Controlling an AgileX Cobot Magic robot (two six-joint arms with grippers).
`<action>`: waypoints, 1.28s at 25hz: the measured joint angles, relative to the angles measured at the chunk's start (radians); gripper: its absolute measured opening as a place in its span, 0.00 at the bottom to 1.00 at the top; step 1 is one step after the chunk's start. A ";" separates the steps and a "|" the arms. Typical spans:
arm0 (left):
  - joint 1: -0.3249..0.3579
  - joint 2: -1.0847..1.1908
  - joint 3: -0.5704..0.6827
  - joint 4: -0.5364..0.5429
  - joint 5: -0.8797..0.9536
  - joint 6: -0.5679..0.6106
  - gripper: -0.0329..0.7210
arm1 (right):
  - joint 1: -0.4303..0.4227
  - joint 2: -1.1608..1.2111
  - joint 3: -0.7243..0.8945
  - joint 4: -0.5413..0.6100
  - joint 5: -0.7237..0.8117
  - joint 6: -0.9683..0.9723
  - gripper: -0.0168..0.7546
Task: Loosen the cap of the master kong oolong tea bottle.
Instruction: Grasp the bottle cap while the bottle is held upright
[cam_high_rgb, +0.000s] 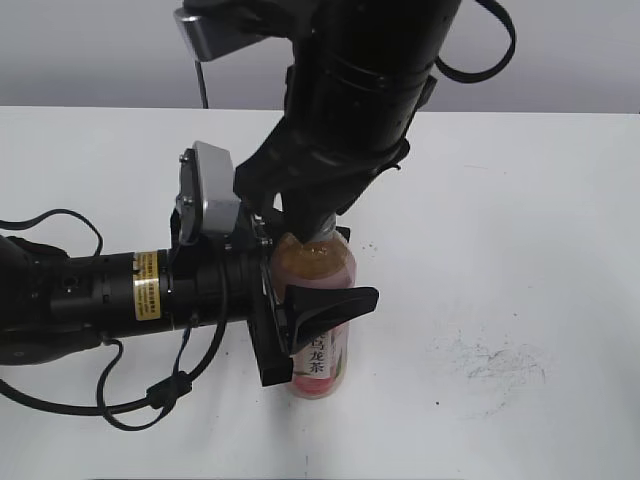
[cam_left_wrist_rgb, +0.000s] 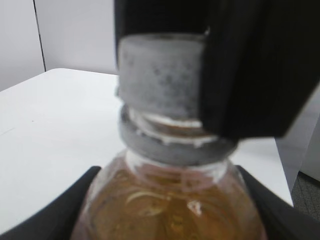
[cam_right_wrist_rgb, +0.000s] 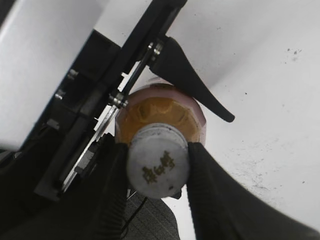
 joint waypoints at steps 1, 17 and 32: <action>0.000 0.000 0.000 0.000 0.000 0.000 0.64 | 0.000 0.000 0.000 -0.001 0.000 -0.013 0.37; 0.000 0.000 0.000 0.016 -0.003 0.010 0.64 | -0.001 0.000 0.000 0.009 0.003 -0.937 0.37; 0.000 0.000 0.001 0.043 -0.013 0.030 0.63 | 0.032 -0.004 0.000 -0.005 0.006 -2.227 0.37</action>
